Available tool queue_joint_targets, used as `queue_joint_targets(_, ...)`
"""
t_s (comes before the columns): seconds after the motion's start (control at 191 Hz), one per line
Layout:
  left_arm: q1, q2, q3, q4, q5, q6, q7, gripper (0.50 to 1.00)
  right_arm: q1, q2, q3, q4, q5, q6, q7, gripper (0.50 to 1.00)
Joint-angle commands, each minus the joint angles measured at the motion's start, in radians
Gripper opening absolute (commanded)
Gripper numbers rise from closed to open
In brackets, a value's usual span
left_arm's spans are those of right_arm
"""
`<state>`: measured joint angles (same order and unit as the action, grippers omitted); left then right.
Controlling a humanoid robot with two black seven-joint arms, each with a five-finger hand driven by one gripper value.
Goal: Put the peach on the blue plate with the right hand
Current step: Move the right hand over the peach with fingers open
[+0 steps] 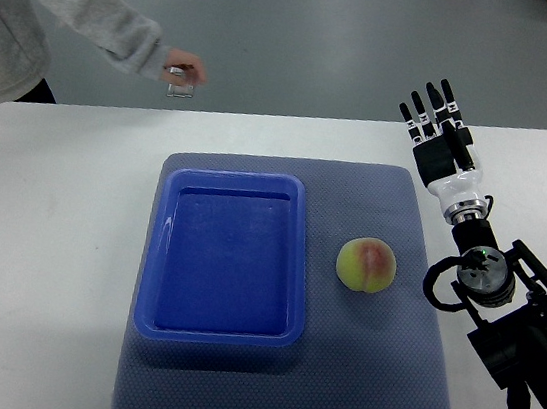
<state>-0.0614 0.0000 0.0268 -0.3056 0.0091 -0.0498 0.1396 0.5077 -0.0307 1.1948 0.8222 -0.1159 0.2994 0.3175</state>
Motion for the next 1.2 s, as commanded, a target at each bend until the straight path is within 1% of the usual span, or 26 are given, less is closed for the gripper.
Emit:
queue_joint_targets(0.0,0.0,0.0,-0.001,-0.007,0.0,-0.002,0.0,1.0,0.0,-0.001,-0.001,0.0,-0.007,0.003,0.0,0.93)
queue_joint_targets(0.178,0.0,0.0,0.001,-0.02,-0.001,-0.001,0.0,1.0,0.011,-0.014,-0.012,0.002,-0.015,0.004,-0.002,0.93)
queue_joint_targets(0.199,0.0,0.0,-0.001,-0.02,-0.003,-0.001,-0.002,1.0,0.034,-0.023,-0.043,0.002,-0.056,0.003,-0.011,0.93)
queue_joint_targets(0.283,0.0,0.0,-0.001,-0.018,-0.005,-0.001,-0.002,1.0,0.077,-0.092,-0.113,0.002,-0.177,0.001,-0.032,0.93)
queue_joint_targets(0.351,0.0,0.0,-0.001,-0.018,-0.005,-0.001,-0.002,1.0,0.13,-0.182,-0.211,0.021,-0.355,0.012,-0.052,0.93)
queue_joint_targets(0.398,0.0,0.0,-0.001,-0.018,-0.005,-0.001,-0.002,1.0,0.13,-0.183,-0.212,0.021,-0.355,0.012,-0.052,0.93)
queue_joint_targets(0.403,0.0,0.0,0.001,-0.018,-0.005,-0.001,-0.002,1.0,0.179,-0.261,-0.312,0.046,-0.527,0.032,-0.066,0.93)
queue_joint_targets(0.466,0.0,0.0,0.001,-0.018,-0.005,-0.001,-0.002,1.0,0.242,-0.376,-0.449,0.109,-0.747,0.081,-0.087,0.93)
queue_joint_targets(0.513,0.0,0.0,0.001,-0.018,-0.005,-0.001,-0.002,1.0,0.242,-0.376,-0.449,0.109,-0.748,0.081,-0.087,0.93)
queue_joint_targets(0.518,0.0,0.0,0.001,-0.018,-0.001,-0.002,-0.002,1.0,0.294,-0.471,-0.565,0.192,-0.915,0.137,-0.106,0.93)
queue_joint_targets(0.55,0.0,0.0,0.001,-0.018,-0.001,-0.002,0.0,1.0,0.337,-0.531,-0.636,0.244,-0.996,0.173,-0.117,0.93)
queue_joint_targets(0.56,0.0,0.0,0.001,-0.018,-0.001,-0.002,0.0,1.0,0.338,-0.531,-0.636,0.244,-0.996,0.173,-0.117,0.93)
queue_joint_targets(0.628,0.0,0.0,0.001,-0.018,-0.001,-0.002,-0.002,1.0,0.454,-0.63,-0.782,0.314,-1.062,0.239,-0.14,0.93)
queue_joint_targets(0.675,0.0,0.0,0.001,-0.018,-0.001,-0.002,-0.002,1.0,0.454,-0.63,-0.782,0.314,-1.062,0.239,-0.14,0.93)
queue_joint_targets(0.681,0.0,0.0,0.001,-0.017,-0.003,-0.002,-0.002,1.0,0.516,-0.678,-0.851,0.333,-1.062,0.263,-0.159,0.93)
queue_joint_targets(0.733,0.0,0.0,0.001,-0.017,-0.005,-0.002,-0.002,1.0,0.551,-0.712,-0.885,0.354,-1.061,0.277,-0.173,0.93)
queue_joint_targets(0.77,0.0,0.0,-0.001,-0.017,-0.003,-0.002,-0.002,1.0,0.563,-0.739,-0.899,0.399,-1.061,0.283,-0.179,0.93)
queue_joint_targets(0.832,0.0,0.0,-0.001,-0.017,-0.005,-0.002,-0.002,1.0,0.565,-0.742,-0.9,0.408,-1.061,0.283,-0.181,0.93)
queue_joint_targets(0.838,0.0,0.0,-0.001,-0.018,-0.003,-0.002,-0.002,1.0,0.565,-0.755,-0.9,0.452,-1.059,0.283,-0.181,0.93)
queue_joint_targets(0.89,0.0,0.0,-0.001,-0.018,-0.001,-0.002,-0.002,1.0,0.554,-0.75,-0.9,0.474,-1.059,0.27,-0.181,0.93)
queue_joint_targets(0.984,0.0,0.0,-0.001,-0.018,-0.001,-0.002,-0.002,1.0,0.537,-0.745,-0.9,0.472,-1.059,0.259,-0.181,0.93)
queue_joint_targets(0.99,0.0,0.0,-0.001,-0.018,-0.001,-0.002,-0.002,1.0,0.514,-0.738,-0.9,0.472,-1.062,0.244,-0.181,0.93)
queue_joint_targets(1.0,0.0,0.0,-0.001,-0.018,-0.001,-0.002,-0.002,1.0,0.509,-0.733,-0.9,0.472,-1.062,0.241,-0.181,0.93)
queue_joint_targets(1.131,0.0,0.0,-0.001,-0.017,-0.003,-0.002,-0.002,1.0,0.485,-0.718,-0.902,0.472,-1.064,0.231,-0.183,0.93)
queue_joint_targets(1.136,0.0,0.0,-0.001,-0.017,-0.004,-0.002,0.0,1.0,0.468,-0.709,-0.9,0.471,-1.067,0.213,-0.183,0.93)
queue_joint_targets(1.194,0.0,0.0,0.001,-0.015,-0.005,-0.002,-0.002,1.0,0.459,-0.696,-0.902,0.471,-1.07,0.188,-0.181,0.93)
